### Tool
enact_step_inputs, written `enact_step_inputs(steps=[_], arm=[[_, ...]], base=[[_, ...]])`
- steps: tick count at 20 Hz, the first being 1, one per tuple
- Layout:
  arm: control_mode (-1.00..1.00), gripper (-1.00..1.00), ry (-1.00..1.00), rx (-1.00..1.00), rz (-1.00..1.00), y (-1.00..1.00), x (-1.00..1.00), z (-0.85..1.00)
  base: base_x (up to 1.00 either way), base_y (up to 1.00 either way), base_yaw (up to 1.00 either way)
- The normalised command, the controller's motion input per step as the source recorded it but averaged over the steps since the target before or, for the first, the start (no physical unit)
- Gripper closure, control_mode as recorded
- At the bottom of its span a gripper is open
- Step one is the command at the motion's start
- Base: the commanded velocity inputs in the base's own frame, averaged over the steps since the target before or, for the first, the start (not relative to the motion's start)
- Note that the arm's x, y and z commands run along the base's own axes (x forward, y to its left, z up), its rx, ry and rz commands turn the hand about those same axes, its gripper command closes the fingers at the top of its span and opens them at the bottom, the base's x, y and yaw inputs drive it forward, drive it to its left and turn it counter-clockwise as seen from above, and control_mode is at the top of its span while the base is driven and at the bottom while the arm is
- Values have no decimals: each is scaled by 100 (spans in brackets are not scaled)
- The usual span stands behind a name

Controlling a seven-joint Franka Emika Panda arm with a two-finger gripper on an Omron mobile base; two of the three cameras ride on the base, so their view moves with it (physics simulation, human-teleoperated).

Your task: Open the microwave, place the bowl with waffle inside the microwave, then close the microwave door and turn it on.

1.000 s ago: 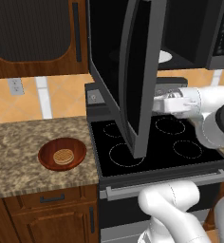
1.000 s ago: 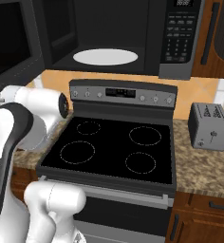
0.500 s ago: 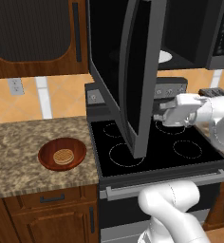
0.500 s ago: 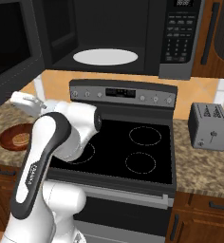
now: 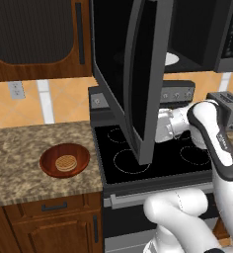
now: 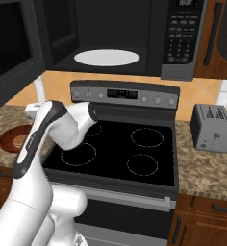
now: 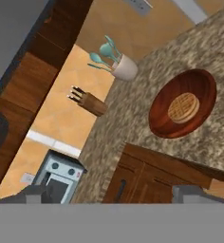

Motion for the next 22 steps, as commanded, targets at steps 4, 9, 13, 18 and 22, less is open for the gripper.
enact_step_inputs(steps=[4, 9, 13, 18, 22], arm=[[-100, -100, 26, -21, 0, 3, 63, -57], [-100, -100, 12, -4, 4, 7, 15, -23], [-100, -100, 8, 0, 3, 29, 57, -56], [-100, -100, 5, 0, 1, 30, 63, -60], [-100, -100, 1, 0, 4, 36, 62, -65]], base=[[0, 0, 0], [0, 0, 0], [0, 0, 0], [0, 0, 0], [0, 0, 0]])
